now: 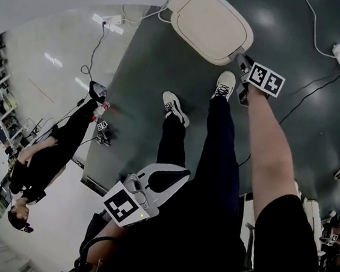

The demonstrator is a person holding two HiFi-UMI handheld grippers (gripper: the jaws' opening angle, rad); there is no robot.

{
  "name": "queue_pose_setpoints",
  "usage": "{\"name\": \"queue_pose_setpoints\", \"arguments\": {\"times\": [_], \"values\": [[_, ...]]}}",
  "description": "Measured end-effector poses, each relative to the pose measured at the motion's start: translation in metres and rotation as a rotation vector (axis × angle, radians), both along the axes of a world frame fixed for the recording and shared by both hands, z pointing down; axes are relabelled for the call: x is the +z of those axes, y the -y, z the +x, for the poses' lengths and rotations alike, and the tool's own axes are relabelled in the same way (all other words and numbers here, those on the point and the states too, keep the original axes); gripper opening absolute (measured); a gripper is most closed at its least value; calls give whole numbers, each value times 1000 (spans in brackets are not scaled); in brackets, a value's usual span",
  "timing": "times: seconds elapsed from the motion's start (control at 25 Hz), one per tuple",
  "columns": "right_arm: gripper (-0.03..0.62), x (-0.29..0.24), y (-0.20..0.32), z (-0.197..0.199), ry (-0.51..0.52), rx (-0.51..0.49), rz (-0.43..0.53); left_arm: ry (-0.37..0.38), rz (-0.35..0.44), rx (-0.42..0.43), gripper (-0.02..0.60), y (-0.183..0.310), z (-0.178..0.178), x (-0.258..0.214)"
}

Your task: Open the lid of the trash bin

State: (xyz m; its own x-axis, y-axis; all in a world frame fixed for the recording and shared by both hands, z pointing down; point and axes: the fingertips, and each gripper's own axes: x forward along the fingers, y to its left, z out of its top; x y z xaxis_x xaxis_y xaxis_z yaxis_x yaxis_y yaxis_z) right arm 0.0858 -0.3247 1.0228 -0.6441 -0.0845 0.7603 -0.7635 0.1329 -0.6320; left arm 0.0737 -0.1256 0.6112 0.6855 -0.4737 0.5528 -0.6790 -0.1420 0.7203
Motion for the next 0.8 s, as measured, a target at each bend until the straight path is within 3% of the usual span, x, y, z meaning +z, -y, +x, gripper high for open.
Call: {"name": "queue_pose_setpoints", "arguments": {"times": [0.2,0.36,0.8], "values": [[156,5,-2,2,-17,1,-36,-17,2,-27,2,7,-7,2],[124,3,0,2,-22,-14,-26,-17,-2,-29,2,12,-8,3],[130,6,1,3,-17,-20,-16,-27,-2,-28,2,19,-7,7]]}}
